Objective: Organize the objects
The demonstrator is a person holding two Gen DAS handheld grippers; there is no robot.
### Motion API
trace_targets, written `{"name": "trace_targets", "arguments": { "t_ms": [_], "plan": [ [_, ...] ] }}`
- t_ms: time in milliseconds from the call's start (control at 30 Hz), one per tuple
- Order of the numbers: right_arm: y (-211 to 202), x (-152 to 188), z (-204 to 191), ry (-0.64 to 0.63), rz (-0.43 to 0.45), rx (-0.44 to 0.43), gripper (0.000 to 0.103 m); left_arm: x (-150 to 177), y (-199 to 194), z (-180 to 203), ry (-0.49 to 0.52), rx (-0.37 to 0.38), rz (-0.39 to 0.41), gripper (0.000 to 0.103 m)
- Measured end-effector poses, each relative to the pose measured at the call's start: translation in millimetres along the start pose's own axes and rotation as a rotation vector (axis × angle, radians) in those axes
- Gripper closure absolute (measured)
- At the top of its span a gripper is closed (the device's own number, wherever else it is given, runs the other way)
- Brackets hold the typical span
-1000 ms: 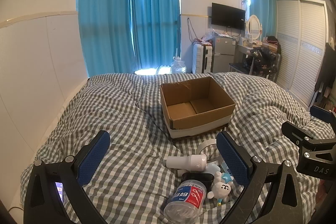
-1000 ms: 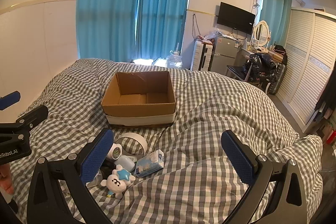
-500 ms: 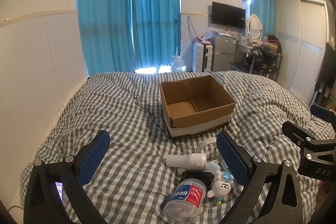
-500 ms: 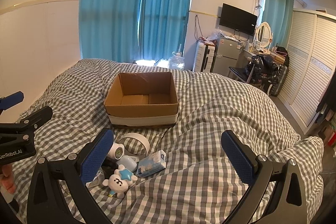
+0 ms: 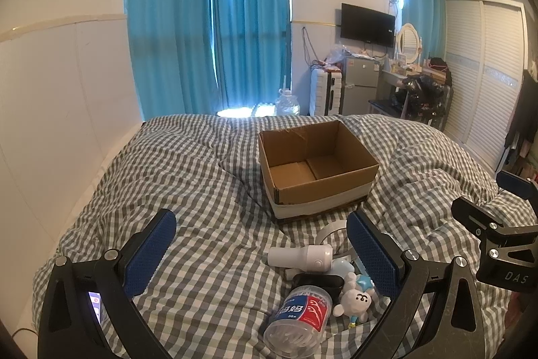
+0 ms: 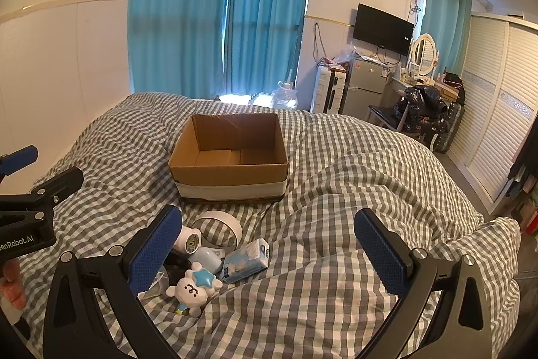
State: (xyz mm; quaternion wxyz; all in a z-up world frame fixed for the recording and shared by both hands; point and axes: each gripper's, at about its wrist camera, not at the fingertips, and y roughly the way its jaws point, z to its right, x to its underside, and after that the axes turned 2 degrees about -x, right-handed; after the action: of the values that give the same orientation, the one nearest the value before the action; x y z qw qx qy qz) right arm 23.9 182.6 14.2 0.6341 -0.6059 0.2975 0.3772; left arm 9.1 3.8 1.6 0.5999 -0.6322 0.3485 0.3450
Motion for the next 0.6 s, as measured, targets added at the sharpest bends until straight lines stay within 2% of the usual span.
{"name": "trace_targets", "arguments": {
  "t_ms": [600],
  "plan": [
    [-17,-3,-3,-0.010,0.028,-0.016,0.000,-3,-15,2,0.017,-0.006,0.011,0.000]
  ]
}}
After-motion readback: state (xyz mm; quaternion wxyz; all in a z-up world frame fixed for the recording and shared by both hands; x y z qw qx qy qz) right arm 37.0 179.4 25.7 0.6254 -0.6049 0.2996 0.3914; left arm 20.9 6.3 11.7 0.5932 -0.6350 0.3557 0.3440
